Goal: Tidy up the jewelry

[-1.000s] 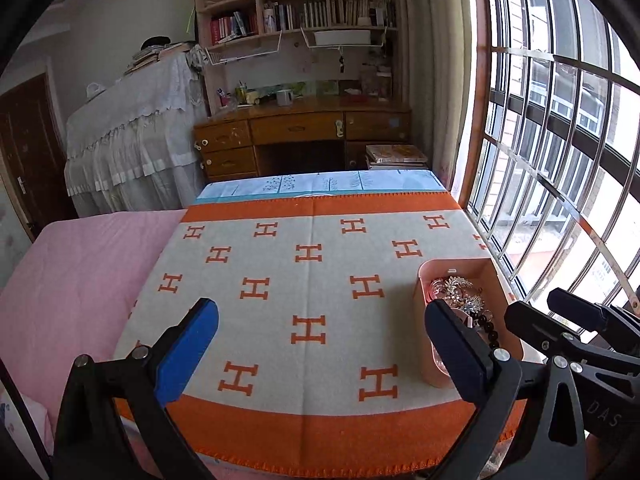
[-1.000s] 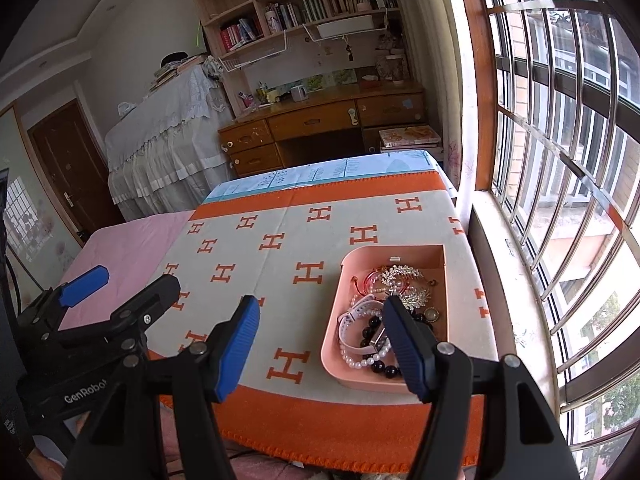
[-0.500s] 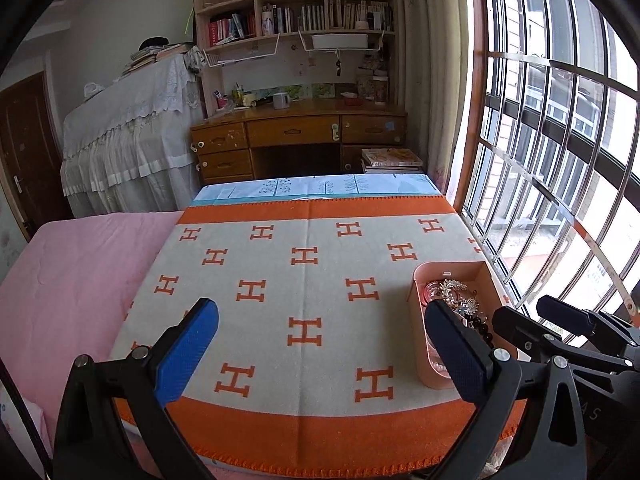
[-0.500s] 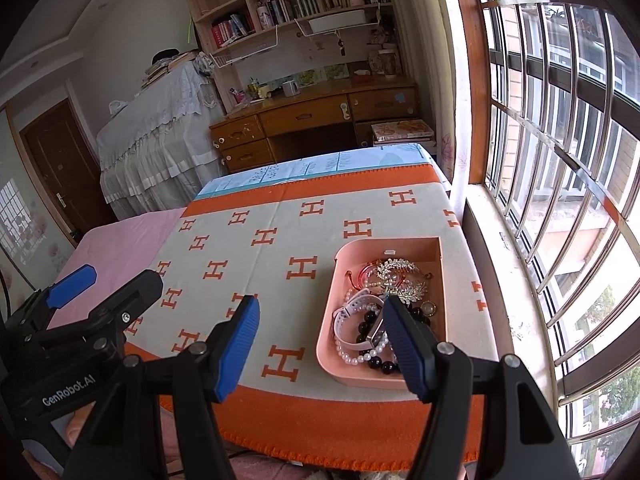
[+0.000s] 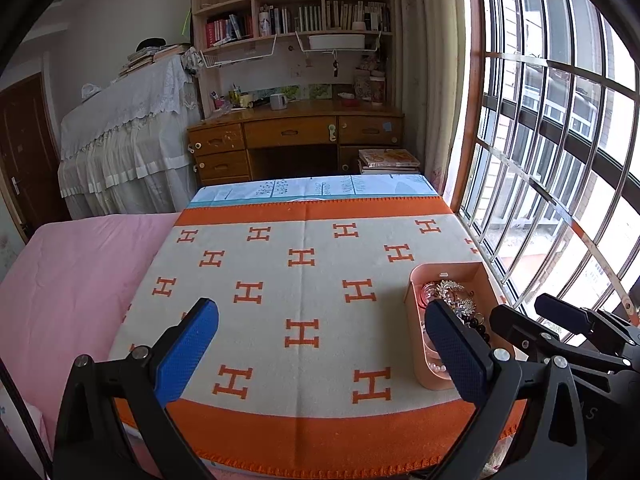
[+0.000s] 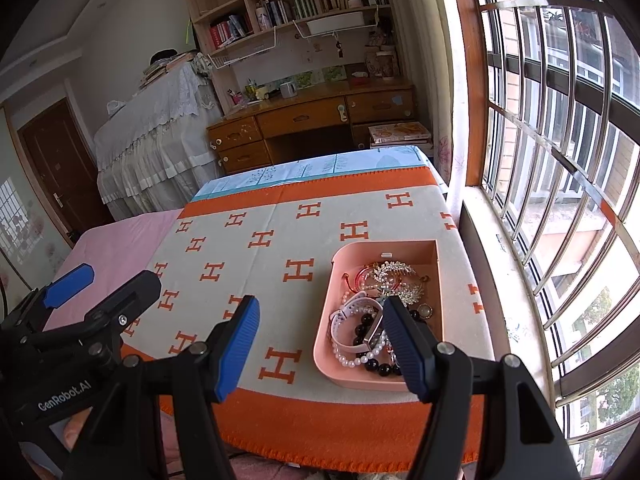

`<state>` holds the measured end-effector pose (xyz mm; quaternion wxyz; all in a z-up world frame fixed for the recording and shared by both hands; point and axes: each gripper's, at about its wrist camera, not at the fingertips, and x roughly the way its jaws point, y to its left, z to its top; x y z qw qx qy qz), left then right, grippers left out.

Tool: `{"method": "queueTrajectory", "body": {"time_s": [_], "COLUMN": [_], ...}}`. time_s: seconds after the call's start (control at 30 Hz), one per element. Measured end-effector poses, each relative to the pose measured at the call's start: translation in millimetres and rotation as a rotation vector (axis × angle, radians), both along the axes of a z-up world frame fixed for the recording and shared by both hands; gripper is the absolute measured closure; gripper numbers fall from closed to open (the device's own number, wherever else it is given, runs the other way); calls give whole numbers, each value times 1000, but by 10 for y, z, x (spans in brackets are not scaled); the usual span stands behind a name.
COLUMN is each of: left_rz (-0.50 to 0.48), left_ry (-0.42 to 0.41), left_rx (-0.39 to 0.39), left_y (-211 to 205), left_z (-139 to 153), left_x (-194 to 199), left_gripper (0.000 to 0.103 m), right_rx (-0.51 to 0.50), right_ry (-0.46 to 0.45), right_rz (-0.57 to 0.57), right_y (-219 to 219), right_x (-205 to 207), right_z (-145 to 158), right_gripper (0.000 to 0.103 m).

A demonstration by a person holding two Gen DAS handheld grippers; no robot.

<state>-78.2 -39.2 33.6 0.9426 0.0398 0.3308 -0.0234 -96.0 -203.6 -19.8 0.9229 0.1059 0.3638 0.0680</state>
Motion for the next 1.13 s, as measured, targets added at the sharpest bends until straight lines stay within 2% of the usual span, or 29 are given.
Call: {"method": "queueTrajectory", "body": {"time_s": [1.13], "left_rz": [-2], "left_ry": [29], "left_rx": [-27], "left_y": [94], "left_z": [-103], "left_x": [-43], "left_gripper": [1], "right_rx": [-10], "right_ry": [4], "right_rz": [-2], "right_y": [8], "right_x": [-21], "right_z": [-23], "right_gripper": [38]}}
